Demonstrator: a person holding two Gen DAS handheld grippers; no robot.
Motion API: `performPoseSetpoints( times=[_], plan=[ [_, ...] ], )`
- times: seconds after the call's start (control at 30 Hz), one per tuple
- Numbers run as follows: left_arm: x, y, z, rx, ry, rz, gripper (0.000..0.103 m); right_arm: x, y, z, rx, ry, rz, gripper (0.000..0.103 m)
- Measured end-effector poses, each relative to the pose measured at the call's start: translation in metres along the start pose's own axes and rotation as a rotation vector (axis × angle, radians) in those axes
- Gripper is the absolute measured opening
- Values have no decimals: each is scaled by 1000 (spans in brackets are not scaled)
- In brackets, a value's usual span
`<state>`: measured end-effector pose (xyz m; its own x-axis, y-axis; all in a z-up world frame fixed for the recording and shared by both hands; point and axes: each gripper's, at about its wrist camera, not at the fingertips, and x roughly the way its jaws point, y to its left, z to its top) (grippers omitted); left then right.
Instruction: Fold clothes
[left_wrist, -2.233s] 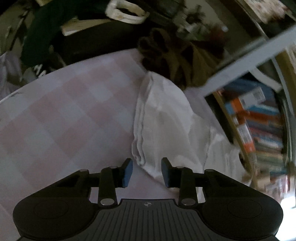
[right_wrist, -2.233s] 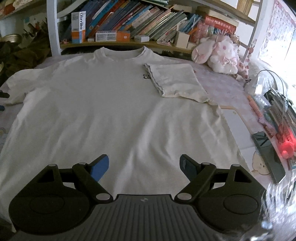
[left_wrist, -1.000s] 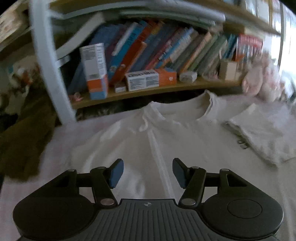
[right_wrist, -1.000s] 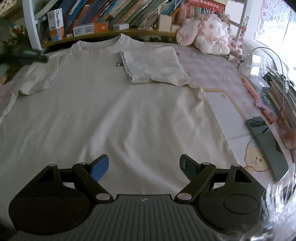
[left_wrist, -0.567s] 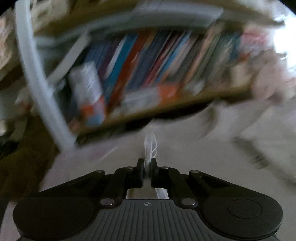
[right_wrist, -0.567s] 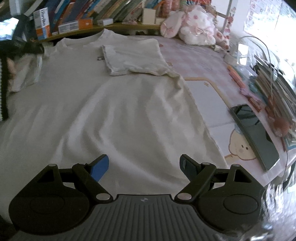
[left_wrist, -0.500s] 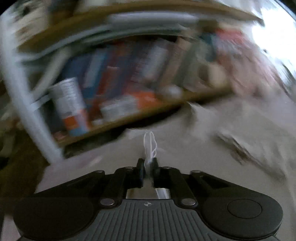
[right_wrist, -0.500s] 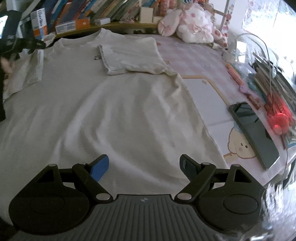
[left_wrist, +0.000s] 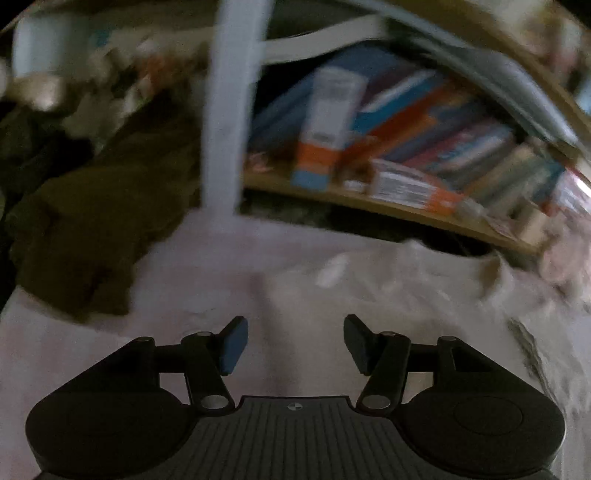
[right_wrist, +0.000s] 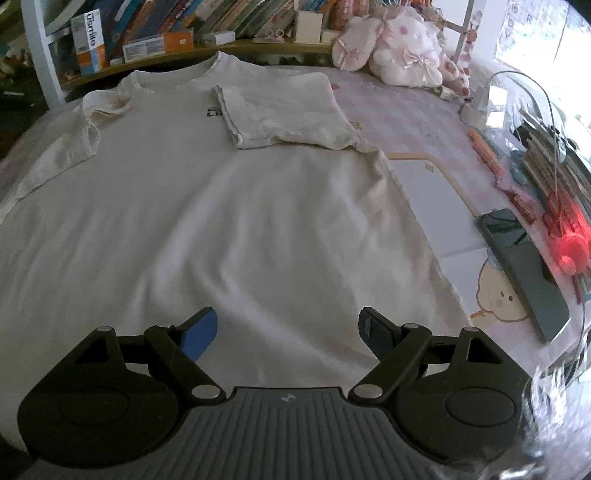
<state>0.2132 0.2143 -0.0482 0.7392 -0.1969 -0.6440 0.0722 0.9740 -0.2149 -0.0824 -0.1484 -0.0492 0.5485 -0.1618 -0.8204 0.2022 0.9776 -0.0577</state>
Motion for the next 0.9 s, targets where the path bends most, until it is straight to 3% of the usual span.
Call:
performPoseSetpoints(
  times=[0.13, 0.2, 0.33, 0.5, 0.57, 0.67, 0.87, 0.9],
  plan=[
    [21, 4, 3, -13, 36, -1, 58, -3, 15, -1, -40, -7, 3, 83],
    [39, 2, 8, 4, 86, 31, 51, -7, 25, -3, -76, -15, 4, 83],
    [54, 1, 10, 23, 108, 22, 0, -13, 33, -7, -101, -22, -15, 83],
    [56, 8, 22, 130, 33, 96, 0, -21, 29, -14, -71, -20, -57, 83],
    [64, 9, 23, 181, 58, 126, 0, -23, 25, -17, -54, -15, -66, 83],
    [64, 0, 14, 295, 61, 158, 14, -25, 23, -18, -35, -15, -73, 83],
    [-20, -48, -29, 512, -121, -132, 15, -25, 29, -16, -43, -31, -58, 83],
    [-30, -62, -36, 587, -122, -187, 15, -25, 29, -15, -45, -33, -54, 83]
  ],
)
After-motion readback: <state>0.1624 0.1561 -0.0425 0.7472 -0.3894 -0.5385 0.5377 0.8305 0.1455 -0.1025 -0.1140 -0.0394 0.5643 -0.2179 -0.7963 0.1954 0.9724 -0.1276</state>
